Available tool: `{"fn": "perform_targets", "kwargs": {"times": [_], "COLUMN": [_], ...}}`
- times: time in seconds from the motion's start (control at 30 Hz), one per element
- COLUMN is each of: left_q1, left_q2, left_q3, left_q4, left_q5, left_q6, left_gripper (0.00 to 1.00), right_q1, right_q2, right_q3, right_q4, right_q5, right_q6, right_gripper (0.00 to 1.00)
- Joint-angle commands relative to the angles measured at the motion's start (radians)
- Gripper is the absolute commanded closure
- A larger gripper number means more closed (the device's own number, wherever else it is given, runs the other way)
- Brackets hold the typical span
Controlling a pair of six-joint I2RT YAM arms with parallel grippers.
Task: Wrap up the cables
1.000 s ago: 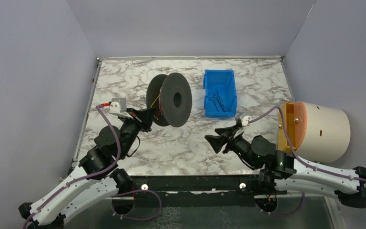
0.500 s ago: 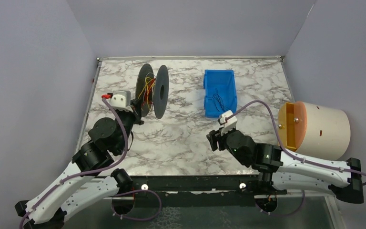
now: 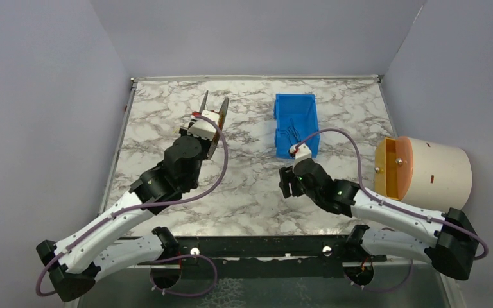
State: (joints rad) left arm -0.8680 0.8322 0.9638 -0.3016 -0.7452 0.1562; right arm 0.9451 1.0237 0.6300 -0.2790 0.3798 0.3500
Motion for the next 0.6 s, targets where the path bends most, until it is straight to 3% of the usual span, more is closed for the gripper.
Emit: {"fn": "perform_targets", "kwargs": {"times": [0.0, 0.3, 0.57], "left_q1": [-0.007, -0.088, -0.14], "left_q2": [0.057, 0.248, 0.43], "left_q3": [0.047, 0.018, 0.04], "left_q4": [0.057, 0.152, 0.242], "left_q5": [-0.12, -0.305, -0.387], "left_q6": [0.079, 0.198, 0.255], "left_gripper": [1.0, 1.0, 1.0], "right_q1": [-0.018, -0.022, -0.024], "right_q2": [0.054, 0.119, 0.093], "right_q3": [-0.047, -0.084, -0.109], "right_q4": [0.078, 0.136, 0.142], "right_q5": [-0.13, -0.103, -0.052], "right_q6": [0.06, 0.129, 0.176], "right_gripper": [0.32, 0.32, 0.31]}}
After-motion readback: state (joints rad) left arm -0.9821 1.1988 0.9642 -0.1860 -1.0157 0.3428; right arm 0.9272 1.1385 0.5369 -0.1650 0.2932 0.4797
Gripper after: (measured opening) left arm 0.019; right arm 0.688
